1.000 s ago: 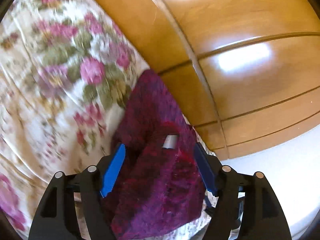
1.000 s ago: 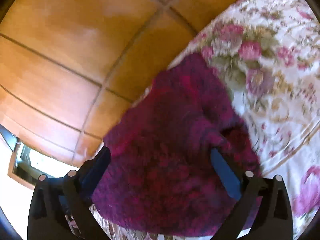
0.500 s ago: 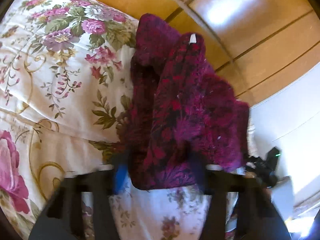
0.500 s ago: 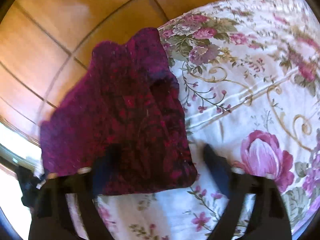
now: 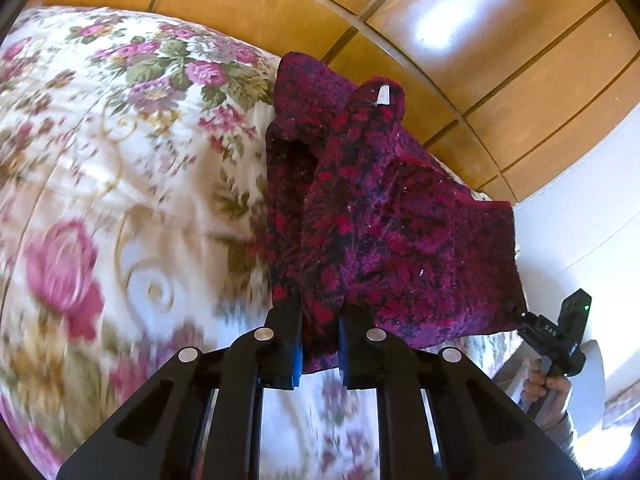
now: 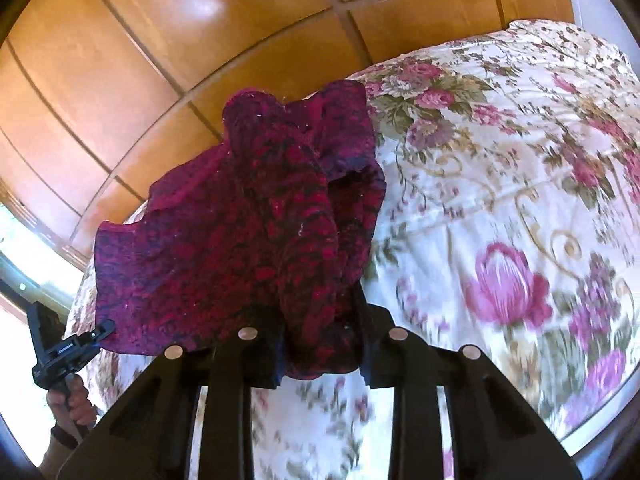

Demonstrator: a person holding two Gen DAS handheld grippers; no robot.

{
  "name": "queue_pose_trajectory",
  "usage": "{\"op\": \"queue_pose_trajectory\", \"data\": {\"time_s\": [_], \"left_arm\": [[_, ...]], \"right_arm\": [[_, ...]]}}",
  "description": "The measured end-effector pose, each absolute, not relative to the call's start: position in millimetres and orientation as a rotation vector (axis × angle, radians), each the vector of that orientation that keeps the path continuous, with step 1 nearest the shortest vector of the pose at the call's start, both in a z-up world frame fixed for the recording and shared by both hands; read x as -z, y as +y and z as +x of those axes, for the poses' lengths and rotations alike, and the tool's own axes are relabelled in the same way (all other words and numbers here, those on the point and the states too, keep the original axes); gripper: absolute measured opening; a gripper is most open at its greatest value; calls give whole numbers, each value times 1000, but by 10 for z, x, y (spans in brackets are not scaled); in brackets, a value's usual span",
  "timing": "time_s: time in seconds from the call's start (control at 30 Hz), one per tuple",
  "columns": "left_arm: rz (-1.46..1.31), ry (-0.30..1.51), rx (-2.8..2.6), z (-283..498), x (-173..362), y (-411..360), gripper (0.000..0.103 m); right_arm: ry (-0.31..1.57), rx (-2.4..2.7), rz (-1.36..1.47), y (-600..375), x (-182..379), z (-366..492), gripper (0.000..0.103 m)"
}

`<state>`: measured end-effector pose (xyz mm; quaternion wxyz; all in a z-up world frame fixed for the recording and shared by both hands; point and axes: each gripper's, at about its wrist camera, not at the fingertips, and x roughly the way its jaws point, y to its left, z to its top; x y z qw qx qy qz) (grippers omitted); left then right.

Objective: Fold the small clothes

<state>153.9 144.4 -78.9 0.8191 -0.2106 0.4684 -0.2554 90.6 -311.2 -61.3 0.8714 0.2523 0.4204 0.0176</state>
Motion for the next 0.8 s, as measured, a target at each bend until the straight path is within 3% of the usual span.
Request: {"op": "queue_pose_trajectory", "data": {"time_s": [0.3, 0.37, 0.47, 0.5, 0.57, 0.63, 0.8], "left_arm": [[-475, 1072, 582, 606, 844, 1612, 12], [-455, 1098, 578, 615, 889, 1590, 16], [-461, 1089, 546, 725, 827, 1648, 19], [-459, 1068, 537, 766, 772, 1675, 19], [-424, 1005, 516, 842, 620, 1693, 41], [-380, 952, 499, 923, 513, 1667, 47], [-294, 904, 534, 1156, 374, 1438, 47]], "right_arm": [[996, -58, 540, -3096, 709, 122, 26], [1023, -56, 539, -3098, 760, 109, 27], [1021, -23, 533, -3156, 753, 185, 46], [1006, -13, 527, -3177, 717, 226, 57], [958, 14, 482, -3181, 587, 321, 71], [917, 12, 443, -3130, 476, 460, 71], [852, 5, 305, -2887, 290, 806, 71]]}}
